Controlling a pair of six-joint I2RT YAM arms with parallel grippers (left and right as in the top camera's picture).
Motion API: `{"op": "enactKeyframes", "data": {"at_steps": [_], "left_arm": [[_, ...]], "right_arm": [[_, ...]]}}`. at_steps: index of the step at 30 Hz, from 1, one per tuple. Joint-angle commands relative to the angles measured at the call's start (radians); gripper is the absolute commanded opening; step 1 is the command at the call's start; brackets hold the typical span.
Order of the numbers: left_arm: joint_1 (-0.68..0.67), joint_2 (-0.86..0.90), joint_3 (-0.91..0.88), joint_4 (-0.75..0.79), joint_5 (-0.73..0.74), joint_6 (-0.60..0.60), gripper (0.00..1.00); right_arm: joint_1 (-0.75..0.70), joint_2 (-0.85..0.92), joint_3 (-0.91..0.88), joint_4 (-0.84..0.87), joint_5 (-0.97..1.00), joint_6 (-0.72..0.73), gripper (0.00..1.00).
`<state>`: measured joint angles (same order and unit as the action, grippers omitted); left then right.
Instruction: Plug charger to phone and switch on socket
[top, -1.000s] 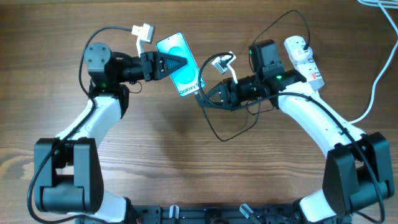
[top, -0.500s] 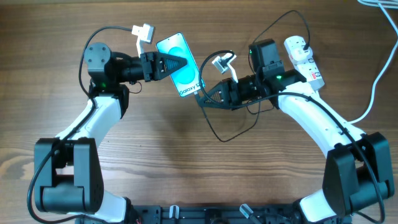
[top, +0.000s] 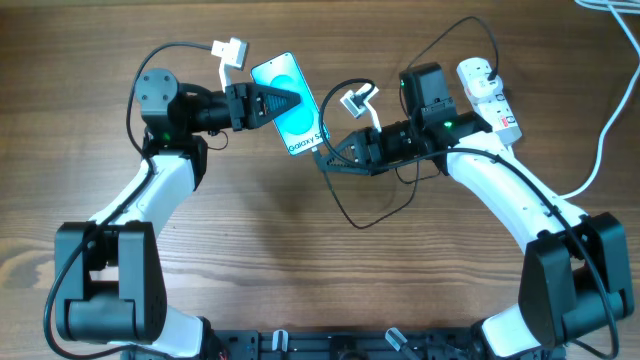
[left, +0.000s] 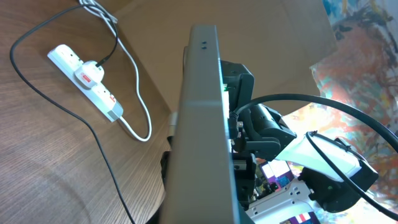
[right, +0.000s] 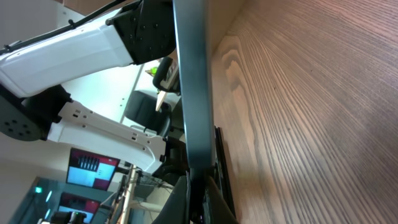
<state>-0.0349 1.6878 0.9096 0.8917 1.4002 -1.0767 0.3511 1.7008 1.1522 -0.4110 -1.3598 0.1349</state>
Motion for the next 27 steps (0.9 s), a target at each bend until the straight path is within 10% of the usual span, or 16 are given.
{"op": "enactKeyframes", "data": {"at_steps": [1,27], "left_arm": [[-0.007,-0.005,0.010,0.010,-0.008,-0.002,0.04],[-0.069,-0.005,-0.009,-0.044,0.160,0.061,0.04]], "right_arm": [[0.006,0.001,0.005,0.009,0.001,0.006,0.04],[0.010,0.001,0.005,0.190,0.072,0.107,0.04]]}}
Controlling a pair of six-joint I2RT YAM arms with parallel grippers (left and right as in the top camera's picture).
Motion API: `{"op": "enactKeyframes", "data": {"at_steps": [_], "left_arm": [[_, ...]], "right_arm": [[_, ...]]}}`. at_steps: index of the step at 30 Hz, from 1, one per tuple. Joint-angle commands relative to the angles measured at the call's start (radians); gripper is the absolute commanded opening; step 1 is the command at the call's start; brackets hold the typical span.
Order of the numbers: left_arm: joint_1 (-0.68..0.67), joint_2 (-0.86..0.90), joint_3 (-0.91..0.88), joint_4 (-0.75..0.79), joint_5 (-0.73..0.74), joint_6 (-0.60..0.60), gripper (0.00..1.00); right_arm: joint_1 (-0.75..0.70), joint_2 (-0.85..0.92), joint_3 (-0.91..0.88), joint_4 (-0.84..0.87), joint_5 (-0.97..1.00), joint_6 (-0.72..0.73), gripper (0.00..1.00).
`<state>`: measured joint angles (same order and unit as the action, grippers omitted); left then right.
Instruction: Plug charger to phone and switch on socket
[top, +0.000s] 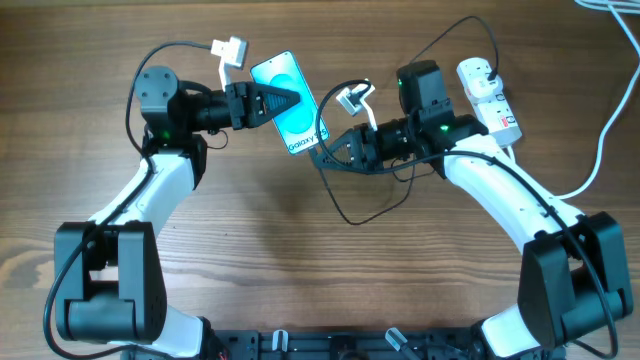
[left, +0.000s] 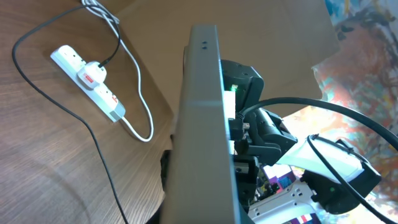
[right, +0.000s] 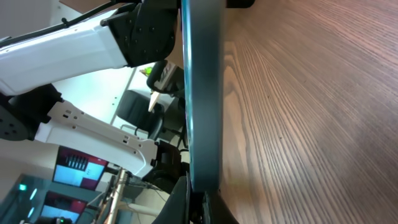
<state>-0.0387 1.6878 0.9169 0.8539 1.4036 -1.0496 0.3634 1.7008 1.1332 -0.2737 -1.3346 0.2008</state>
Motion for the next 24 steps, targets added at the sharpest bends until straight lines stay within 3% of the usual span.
{"op": "enactKeyframes", "data": {"at_steps": [1,24], "left_arm": [[-0.071,-0.005,-0.024,-0.010,0.156,0.047,0.04],[-0.161,-0.005,-0.165,-0.011,0.174,0.073,0.04]], "right_arm": [[-0.002,0.001,0.024,0.061,0.046,0.045,0.04],[-0.003,-0.003,0.026,0.121,0.025,0.090,0.04]]}}
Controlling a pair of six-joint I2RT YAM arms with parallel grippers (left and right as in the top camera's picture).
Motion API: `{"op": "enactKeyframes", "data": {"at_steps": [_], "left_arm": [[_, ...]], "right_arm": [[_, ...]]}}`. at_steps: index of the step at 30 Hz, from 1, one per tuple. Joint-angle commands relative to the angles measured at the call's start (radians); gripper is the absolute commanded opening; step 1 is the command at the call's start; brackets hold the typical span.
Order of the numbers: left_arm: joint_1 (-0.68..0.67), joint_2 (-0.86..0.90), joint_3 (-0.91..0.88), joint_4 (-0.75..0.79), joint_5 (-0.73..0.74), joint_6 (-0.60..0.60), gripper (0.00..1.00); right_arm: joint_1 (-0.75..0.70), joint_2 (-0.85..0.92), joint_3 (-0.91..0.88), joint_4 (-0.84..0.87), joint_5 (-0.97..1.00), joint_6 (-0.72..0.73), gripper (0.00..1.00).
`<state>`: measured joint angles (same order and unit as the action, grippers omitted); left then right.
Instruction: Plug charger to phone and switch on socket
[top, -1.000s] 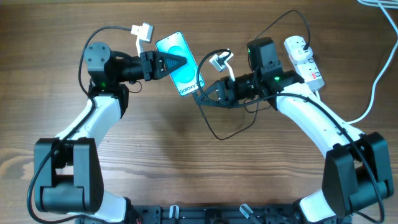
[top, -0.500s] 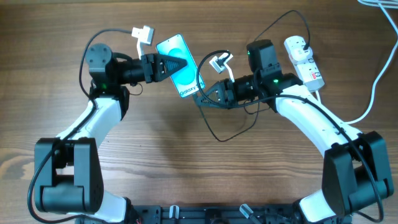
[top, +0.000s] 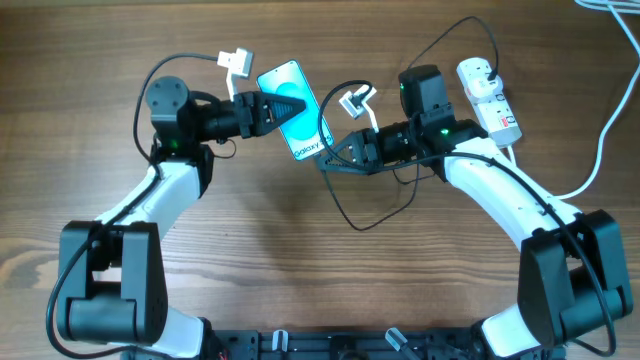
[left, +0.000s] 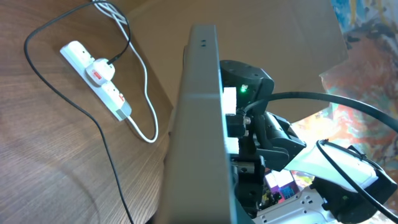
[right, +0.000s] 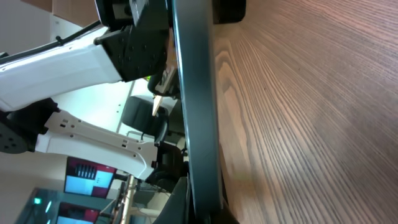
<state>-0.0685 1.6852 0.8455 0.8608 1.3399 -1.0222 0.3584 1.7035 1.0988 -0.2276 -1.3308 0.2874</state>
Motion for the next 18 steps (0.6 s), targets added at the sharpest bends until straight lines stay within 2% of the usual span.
{"op": "enactKeyframes", "data": {"at_steps": [1,7,14,18], "left_arm": [[-0.132,-0.002,-0.096,-0.021,0.237,0.046,0.04],[-0.129,-0.002,-0.096,-0.020,0.155,0.039,0.04],[-0.118,-0.002,-0.096,-0.020,0.124,0.006,0.04],[-0.055,-0.002,-0.096,-0.021,0.078,-0.013,0.04]], "right_arm": [[0.002,-0.006,0.061,0.074,0.021,0.003,0.04],[0.002,-0.006,0.060,0.045,0.021,0.000,0.07],[0.002,-0.006,0.060,-0.010,0.026,-0.037,0.19],[0.001,-0.006,0.060,-0.061,0.078,-0.064,0.26]]}}
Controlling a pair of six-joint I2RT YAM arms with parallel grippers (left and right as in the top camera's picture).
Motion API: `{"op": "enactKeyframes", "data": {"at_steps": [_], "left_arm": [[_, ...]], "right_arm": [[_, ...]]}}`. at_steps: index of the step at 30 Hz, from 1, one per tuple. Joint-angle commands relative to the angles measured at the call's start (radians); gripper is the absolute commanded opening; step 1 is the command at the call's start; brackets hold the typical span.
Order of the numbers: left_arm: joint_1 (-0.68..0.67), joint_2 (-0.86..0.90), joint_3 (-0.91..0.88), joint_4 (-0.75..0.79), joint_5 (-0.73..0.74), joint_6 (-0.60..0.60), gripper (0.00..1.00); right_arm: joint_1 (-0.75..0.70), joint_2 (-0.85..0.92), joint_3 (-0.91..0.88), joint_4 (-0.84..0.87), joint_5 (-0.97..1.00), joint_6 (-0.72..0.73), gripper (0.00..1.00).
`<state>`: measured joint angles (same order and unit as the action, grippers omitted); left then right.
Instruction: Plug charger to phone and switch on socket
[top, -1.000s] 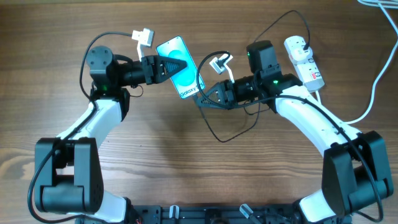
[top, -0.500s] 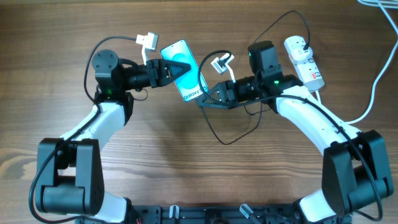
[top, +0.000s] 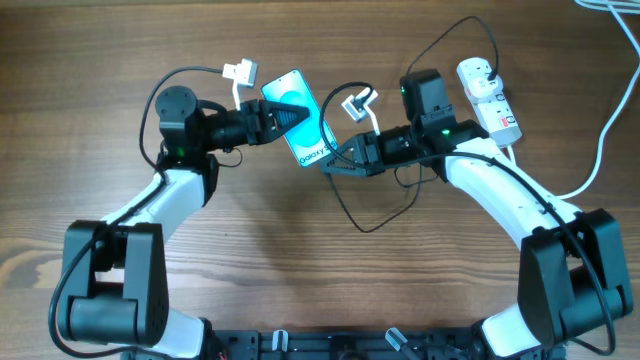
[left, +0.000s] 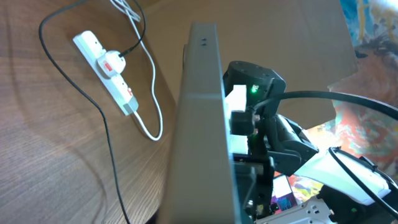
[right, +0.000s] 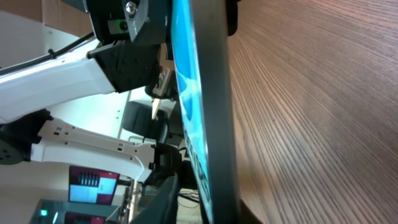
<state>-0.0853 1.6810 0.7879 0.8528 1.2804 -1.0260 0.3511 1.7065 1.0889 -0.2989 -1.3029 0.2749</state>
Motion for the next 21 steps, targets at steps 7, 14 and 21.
{"op": "enactKeyframes", "data": {"at_steps": [7,14,21], "left_arm": [[0.038,0.002,-0.038,-0.103,0.056,-0.107,0.04],[0.009,0.002,-0.038,-0.261,-0.200,-0.143,0.04],[-0.119,0.000,0.034,-0.570,-0.430,-0.047,0.04]], "right_arm": [[-0.017,-0.009,0.070,-0.017,0.198,-0.068,0.38],[-0.083,-0.009,0.070,-0.104,0.349,-0.069,0.42],[-0.203,-0.073,0.070,-0.150,0.342,-0.097,0.37]]}}
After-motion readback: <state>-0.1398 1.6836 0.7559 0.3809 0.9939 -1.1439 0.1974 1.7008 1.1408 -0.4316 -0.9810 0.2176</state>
